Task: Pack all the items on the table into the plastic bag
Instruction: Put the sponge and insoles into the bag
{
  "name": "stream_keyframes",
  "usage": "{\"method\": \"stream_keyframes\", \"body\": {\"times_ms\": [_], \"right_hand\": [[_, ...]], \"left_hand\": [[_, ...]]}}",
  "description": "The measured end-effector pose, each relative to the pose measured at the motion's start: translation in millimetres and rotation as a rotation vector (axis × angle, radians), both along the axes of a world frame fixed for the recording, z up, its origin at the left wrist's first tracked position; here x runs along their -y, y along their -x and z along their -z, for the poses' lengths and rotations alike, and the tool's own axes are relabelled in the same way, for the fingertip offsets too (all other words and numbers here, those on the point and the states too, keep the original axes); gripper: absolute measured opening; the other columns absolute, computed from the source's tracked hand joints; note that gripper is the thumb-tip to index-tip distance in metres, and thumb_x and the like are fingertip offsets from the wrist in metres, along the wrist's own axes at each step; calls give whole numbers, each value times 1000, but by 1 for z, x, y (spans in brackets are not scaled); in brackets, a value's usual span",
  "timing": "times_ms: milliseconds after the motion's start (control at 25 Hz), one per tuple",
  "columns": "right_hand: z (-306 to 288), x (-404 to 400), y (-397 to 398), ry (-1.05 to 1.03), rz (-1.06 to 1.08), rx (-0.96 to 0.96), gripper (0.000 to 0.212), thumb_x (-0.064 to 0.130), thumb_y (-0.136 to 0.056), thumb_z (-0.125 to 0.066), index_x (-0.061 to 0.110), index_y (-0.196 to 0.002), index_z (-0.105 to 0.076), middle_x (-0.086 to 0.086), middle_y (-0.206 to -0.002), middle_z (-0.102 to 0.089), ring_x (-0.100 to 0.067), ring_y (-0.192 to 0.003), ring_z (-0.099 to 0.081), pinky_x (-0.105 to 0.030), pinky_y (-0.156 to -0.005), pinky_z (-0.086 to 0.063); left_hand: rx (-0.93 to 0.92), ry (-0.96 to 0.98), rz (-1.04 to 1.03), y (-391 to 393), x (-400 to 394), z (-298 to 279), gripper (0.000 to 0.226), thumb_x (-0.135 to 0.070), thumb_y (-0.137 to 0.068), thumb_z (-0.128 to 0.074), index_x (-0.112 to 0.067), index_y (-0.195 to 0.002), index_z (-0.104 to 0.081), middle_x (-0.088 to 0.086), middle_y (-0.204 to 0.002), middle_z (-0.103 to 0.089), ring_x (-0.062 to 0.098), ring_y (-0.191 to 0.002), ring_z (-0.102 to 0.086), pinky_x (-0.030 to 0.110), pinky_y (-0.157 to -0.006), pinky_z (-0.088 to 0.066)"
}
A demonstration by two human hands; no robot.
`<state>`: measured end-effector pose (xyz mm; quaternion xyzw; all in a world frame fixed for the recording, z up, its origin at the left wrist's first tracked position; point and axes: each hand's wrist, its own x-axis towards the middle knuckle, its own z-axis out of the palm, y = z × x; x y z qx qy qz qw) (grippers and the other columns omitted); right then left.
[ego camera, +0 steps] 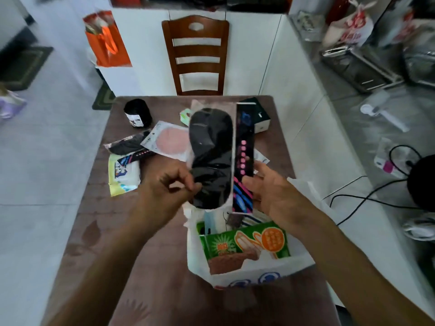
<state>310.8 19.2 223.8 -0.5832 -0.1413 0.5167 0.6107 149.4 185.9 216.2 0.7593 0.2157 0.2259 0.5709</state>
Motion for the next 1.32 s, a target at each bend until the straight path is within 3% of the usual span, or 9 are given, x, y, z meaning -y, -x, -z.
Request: {"method": "stream_keyframes", "body": {"times_ms": [200, 280, 440, 600, 720, 880, 1040, 1240, 1320], "right_hand": [[8, 5, -10, 171, 346, 217, 18, 0, -82, -70, 14, -94, -70, -5, -89, -75, -20, -83, -72, -29, -72, -58], [4, 21, -24, 206, 414, 411, 20, -1, -81, -71, 14, -94, -71, 1, -85, -73, -6, -74, -71, -20, -72, -56], [-15, 41, -43, 257, 308, 669, 30, 1, -84, -68, 31, -80, -66, 10, -79, -68, 3, -66, -65, -14, -61, -50], [-8, 39, -48, 239, 402, 666, 20, 4, -86, -67, 25, -87, -67, 7, -85, -69, -8, -80, -64, -22, -69, -48], [-7, 39, -45, 209, 415, 777, 16, 5, -89, -63, 20, -94, -64, 11, -82, -65, 1, -76, -61, -14, -63, -44], [-17, 44, -38, 187, 203, 1019, 26, 3, -87, -59, 26, -75, -55, 13, -62, -58, 2, -61, -57, -7, -52, -41], [-18, 33, -39, 281, -139, 1107, 28, 3, -81, -56, 28, -69, -59, 4, -59, -58, -4, -52, -54, -12, -47, -39], [54, 5, -20, 757, -1161, 1076, 24, 21, -85, -59, 22, -108, -67, 0, -98, -66, -20, -87, -60, -27, -65, -45], [66, 2, -18, 700, -1186, 1067, 26, 28, -88, -60, 21, -112, -65, -4, -110, -67, -20, -94, -61, -29, -74, -49]], "left_hand": [[-174, -283, -32, 1, 46, 1, 75, -37, -68, -83, -42, -128, -38, -26, -125, -47, -6, -110, -49, 15, -92, -42], [-375, -409, -31, 15, 54, 16, 99, -46, -61, -82, -42, -141, -25, -16, -137, -40, 5, -120, -43, 24, -97, -40], [-467, -378, -189, 18, 63, 27, 64, -47, -73, -72, -38, -129, -42, -16, -95, -56, 8, -84, -59, 27, -69, -52], [-415, -609, -28, 1, 99, 22, 88, -75, -59, -65, -39, -135, -38, -10, -130, -46, 14, -115, -43, 33, -93, -42], [-619, -890, -20, -11, 99, 52, 87, -54, -59, -76, -29, -135, -42, 4, -123, -60, 27, -106, -55, 43, -82, -47], [-489, -350, -382, -3, 75, 51, 17, -10, -74, -69, -12, -91, -70, 8, -77, -72, 14, -58, -56, 19, -53, -42], [-116, 267, -548, 7, 41, 21, 23, 12, -74, -51, -5, -69, -65, 2, -76, -72, 0, -64, -60, 10, -56, -47], [-94, 193, -316, 15, 40, 17, 28, 16, -73, -58, -7, -85, -68, 1, -81, -67, 9, -77, -66, 18, -66, -54], [-101, 113, -200, 24, 38, 19, 14, 6, -77, -61, -5, -81, -66, 5, -85, -65, 17, -83, -66, 24, -68, -56]]}}
